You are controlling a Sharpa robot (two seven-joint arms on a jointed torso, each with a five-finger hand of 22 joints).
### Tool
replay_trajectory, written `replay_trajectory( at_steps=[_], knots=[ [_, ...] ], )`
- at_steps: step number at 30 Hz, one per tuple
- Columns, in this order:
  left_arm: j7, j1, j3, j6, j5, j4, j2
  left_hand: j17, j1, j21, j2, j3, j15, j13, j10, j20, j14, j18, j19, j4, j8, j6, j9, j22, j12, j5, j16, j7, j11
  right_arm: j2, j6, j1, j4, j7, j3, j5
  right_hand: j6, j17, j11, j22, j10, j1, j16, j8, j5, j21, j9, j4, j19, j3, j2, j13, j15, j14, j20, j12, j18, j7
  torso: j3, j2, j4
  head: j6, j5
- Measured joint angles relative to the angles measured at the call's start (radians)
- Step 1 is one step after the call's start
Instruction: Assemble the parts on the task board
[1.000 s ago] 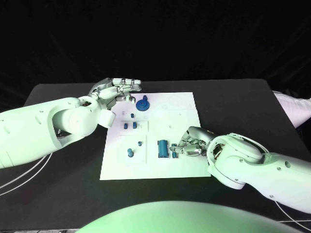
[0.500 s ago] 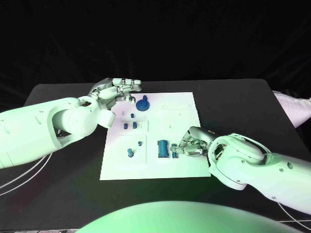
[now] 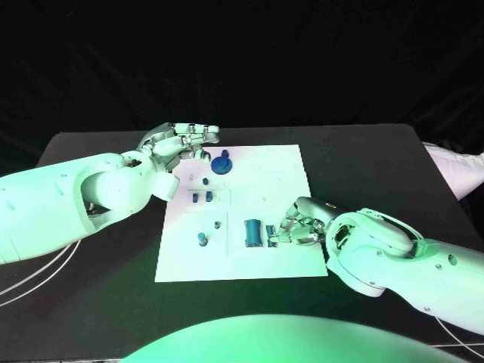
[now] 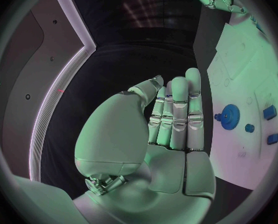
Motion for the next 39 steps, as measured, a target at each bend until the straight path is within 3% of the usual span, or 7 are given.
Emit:
replay_trajectory(
  at_steps=[9,11,16,24,30,34,39],
  knots=[
    [0.004,-0.015,0.000,0.000,0.000,-0.037,0.017,-0.001,-0.004,0.000,0.004,0.000,0.000,0.000,-0.001,0.000,0.000,0.000,0.000,0.000,0.000,0.000,0.000,0.000,0.000,0.000,0.000,0.000,0.001,-0.053,-0.113,0.028,-0.019,0.185,0.002,0.182,-0.074,0.000,0.025,-0.104,-0.080,0.016,-0.061,-0.057,0.054,-0.084,-0.021,0.000,-0.027,-0.017,0.012,-0.099,0.019,0.000,0.018,-0.182,0.002,0.031,-0.0033,-0.021,-0.0048,0.019,-0.005],
    [0.006,-0.022,0.000,0.000,0.000,-0.057,0.026,-0.002,-0.006,0.000,0.006,-0.004,0.002,0.000,-0.001,0.000,-0.002,0.000,0.000,0.004,0.001,0.000,0.000,-0.001,0.001,0.000,0.000,0.000,0.001,-0.055,-0.132,0.047,-0.040,0.267,0.004,0.275,-0.098,0.000,0.039,-0.207,-0.147,0.043,-0.130,-0.080,0.058,-0.169,-0.033,-0.012,-0.071,-0.014,0.016,-0.196,0.030,-0.001,0.027,-0.346,0.033,0.048,-0.0044,-0.028,-0.0066,0.026,-0.005],
    [0.017,-0.038,0.000,-0.006,0.004,-0.112,0.053,-0.030,-0.061,-0.049,0.003,-0.054,0.012,0.000,-0.023,0.019,-0.053,0.000,-0.031,0.043,0.005,-0.009,-0.001,-0.029,0.012,0.000,-0.043,-0.001,0.001,-0.041,-0.158,0.090,-0.136,0.461,0.004,0.520,-0.139,-0.307,0.065,-0.633,-0.280,0.085,-0.517,-0.125,0.058,-0.562,-0.063,-0.024,-0.237,-0.003,0.025,-0.430,0.057,-0.071,0.052,-0.672,0.108,0.075,-0.0105,-0.056,-0.0110,0.060,-0.006],
    [0.042,-0.061,0.000,-0.044,0.013,-0.185,0.085,-0.224,-0.048,-0.289,0.015,-0.086,0.055,-0.049,-0.016,0.062,-0.181,0.000,-0.193,0.065,-0.008,-0.020,-0.003,-0.211,-0.052,0.000,-0.432,-0.002,0.021,0.044,-0.140,0.125,-0.342,0.713,0.007,0.881,-0.212,-0.764,0.160,-0.935,-0.427,0.142,-1.200,-0.152,0.023,-0.998,-0.133,-0.056,-0.462,0.054,0.015,-0.790,0.174,-0.396,0.152,-0.990,0.109,0.145,-0.0202,-0.097,-0.0218,0.123,-0.004],
    [0.069,-0.084,0.000,-0.075,0.034,-0.235,0.136,-0.331,-0.036,-0.463,0.027,-0.089,0.104,-0.072,-0.011,0.127,-0.228,0.000,-0.321,0.070,-0.035,-0.023,-0.003,-0.369,-0.140,0.000,-0.655,0.002,0.042,0.110,-0.079,0.132,-0.461,0.840,0.018,1.064,-0.220,-1.023,0.186,-1.112,-0.417,0.143,-1.430,-0.152,-0.003,-1.220,-0.231,-0.112,-0.469,0.056,0.035,-1.041,0.217,-0.425,0.230,-1.049,0.109,0.136,-0.0202,-0.124,-0.0200,0.157,-0.007],
    [0.085,-0.094,0.000,-0.092,0.048,-0.252,0.157,-0.374,-0.029,-0.500,0.034,-0.096,0.114,-0.073,-0.003,0.141,-0.207,0.000,-0.316,0.076,-0.047,-0.023,-0.004,-0.435,-0.177,0.000,-0.730,0.002,0.050,0.133,-0.047,0.134,-0.503,0.890,0.023,1.122,-0.205,-1.103,0.178,-1.156,-0.398,0.132,-1.455,-0.152,-0.006,-1.265,-0.269,-0.142,-0.426,0.050,0.050,-1.128,0.218,-0.392,0.224,-1.049,0.109,0.141,-0.0184,-0.136,-0.0160,0.187,-0.011],
    [0.083,-0.093,0.000,-0.096,0.047,-0.245,0.152,-0.412,-0.260,-0.541,0.083,-0.158,0.092,-0.106,-0.190,0.098,-0.376,-0.019,-0.460,0.049,-0.087,-0.196,-0.038,-0.518,-0.223,-0.021,-0.776,-0.026,0.024,0.127,-0.054,0.137,-0.491,0.889,0.016,1.124,-0.366,-1.144,0.154,-1.180,-0.577,-0.100,-1.491,-0.187,-0.036,-1.309,-0.304,-0.130,-0.602,0.028,0.055,-1.166,0.196,-0.574,0.183,-1.084,0.091,0.108,-0.0179,-0.135,-0.0135,0.187,-0.011]
  ],
)
